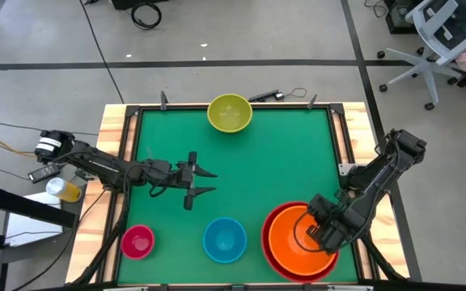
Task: Nest bowls inside each other
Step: Stack the orange bowl on top of the red bowl, then stack the green bowl on top of the orange bowl
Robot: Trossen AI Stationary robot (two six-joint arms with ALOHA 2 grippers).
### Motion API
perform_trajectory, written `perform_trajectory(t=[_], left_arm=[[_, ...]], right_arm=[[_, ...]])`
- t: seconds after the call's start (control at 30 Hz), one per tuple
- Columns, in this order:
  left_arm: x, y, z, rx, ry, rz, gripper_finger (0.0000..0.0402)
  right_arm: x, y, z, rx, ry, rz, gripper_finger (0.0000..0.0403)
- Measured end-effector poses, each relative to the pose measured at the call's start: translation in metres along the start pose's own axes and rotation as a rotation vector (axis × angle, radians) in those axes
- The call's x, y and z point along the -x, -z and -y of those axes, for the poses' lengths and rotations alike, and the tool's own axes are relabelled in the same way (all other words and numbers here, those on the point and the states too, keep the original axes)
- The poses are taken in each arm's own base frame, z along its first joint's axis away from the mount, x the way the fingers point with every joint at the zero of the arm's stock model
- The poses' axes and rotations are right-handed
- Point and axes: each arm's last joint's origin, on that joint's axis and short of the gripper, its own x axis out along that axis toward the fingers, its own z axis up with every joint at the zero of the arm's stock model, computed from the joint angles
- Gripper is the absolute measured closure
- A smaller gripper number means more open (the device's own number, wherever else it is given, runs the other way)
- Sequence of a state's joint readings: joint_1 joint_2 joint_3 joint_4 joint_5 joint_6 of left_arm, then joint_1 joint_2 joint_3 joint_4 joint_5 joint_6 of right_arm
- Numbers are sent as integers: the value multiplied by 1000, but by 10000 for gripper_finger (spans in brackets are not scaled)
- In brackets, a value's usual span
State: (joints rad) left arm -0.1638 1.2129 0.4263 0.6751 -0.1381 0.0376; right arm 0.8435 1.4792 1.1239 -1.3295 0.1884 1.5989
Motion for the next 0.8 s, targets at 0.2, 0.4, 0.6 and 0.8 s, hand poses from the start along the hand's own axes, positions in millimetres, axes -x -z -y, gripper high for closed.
perform_trajectory(t=[0.2,0.4,0.6,0.8], left_arm=[[0,3,-3,-2,-16,-27,208],[-1,6,-8,-2,-38,-60,208],[-1,8,-12,5,-58,-83,208],[-1,10,-17,0,-77,-102,208]], right_arm=[[0,0,3,-1,25,9,259],[8,-2,5,-68,-14,-5,207],[37,-14,3,-57,-140,172,198],[49,-34,-3,-25,-199,484,198]])
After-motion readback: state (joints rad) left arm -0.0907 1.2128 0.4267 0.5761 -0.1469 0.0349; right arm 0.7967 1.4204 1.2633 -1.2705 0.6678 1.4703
